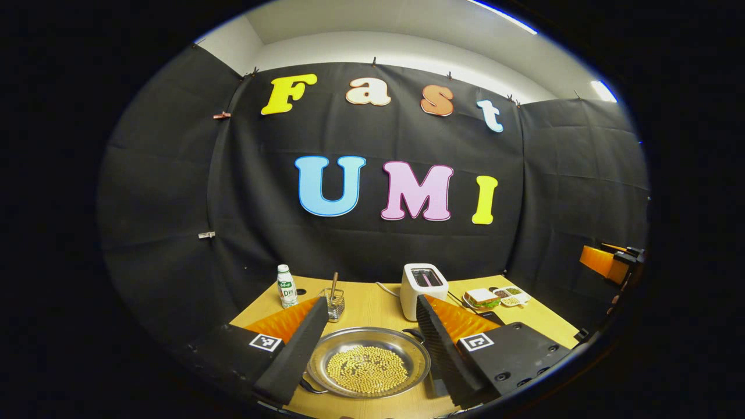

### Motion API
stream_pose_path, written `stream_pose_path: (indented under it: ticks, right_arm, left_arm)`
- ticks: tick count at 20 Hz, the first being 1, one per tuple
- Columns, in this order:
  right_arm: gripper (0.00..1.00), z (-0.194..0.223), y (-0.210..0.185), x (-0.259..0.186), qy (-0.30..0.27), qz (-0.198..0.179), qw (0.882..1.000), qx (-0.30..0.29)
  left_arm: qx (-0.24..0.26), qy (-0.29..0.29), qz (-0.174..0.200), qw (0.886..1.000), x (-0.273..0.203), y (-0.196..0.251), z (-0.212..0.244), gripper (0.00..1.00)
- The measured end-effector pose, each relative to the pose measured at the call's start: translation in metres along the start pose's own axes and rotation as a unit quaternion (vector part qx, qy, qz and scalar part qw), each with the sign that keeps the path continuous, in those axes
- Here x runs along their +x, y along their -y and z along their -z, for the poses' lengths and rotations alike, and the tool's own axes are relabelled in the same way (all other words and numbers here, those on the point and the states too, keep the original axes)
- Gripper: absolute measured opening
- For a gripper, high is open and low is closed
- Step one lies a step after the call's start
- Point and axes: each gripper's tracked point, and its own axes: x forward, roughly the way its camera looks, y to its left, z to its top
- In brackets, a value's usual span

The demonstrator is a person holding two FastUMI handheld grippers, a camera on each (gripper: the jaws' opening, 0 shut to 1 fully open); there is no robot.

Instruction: First push the handle of the pot to place it horizontally, then grasp the pot with both hands and set it on the induction cooktop.

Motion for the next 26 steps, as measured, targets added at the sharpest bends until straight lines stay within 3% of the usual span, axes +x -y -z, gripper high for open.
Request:
stream_pose_path:
  ticks: [4,6,12,13,14,15,16,18,20,22,26]
  right_arm:
    - [0.99,0.003,-0.003,0.001,-0.002,-0.001,1.000,-0.002]
    - [0.99,0.003,-0.004,0.002,-0.001,0.001,1.000,-0.002]
    - [0.98,0.005,-0.003,-0.001,-0.001,0.004,1.000,-0.003]
    - [0.98,0.007,-0.003,-0.001,-0.003,0.005,1.000,-0.003]
    - [0.98,0.009,-0.003,-0.002,-0.005,0.005,1.000,-0.004]
    - [0.98,0.011,-0.004,-0.003,-0.008,0.005,1.000,-0.005]
    - [0.98,0.013,-0.004,-0.004,-0.012,0.006,1.000,-0.004]
    - [0.99,0.013,-0.006,-0.005,-0.013,0.005,1.000,-0.002]
    - [0.98,0.013,-0.008,-0.006,-0.012,0.002,1.000,-0.005]
    - [0.98,0.014,-0.009,-0.007,-0.013,0.000,1.000,-0.007]
    - [0.98,0.017,-0.010,-0.009,-0.016,-0.001,1.000,-0.006]
  left_arm:
    - [-0.002,-0.014,0.005,1.000,0.001,-0.011,0.007,0.95]
    - [-0.006,-0.030,0.019,0.999,0.001,-0.012,0.015,0.90]
    - [-0.035,-0.073,0.013,0.997,0.000,-0.032,0.047,0.51]
    - [-0.039,-0.079,0.011,0.996,0.000,-0.035,0.051,0.36]
    - [-0.045,-0.086,0.009,0.995,0.000,-0.040,0.056,0.31]
    - [-0.053,-0.094,0.007,0.994,-0.001,-0.043,0.061,0.14]
    - [-0.061,-0.105,0.003,0.993,-0.001,-0.047,0.070,0.17]
    - [-0.075,-0.122,-0.001,0.990,-0.002,-0.052,0.084,0.14]
    - [-0.091,-0.143,-0.008,0.986,-0.003,-0.059,0.099,0.05]
    - [-0.103,-0.156,0.000,0.982,-0.007,-0.059,0.111,0.05]
    - [-0.085,-0.183,-0.006,0.979,-0.009,-0.076,0.138,0.05]
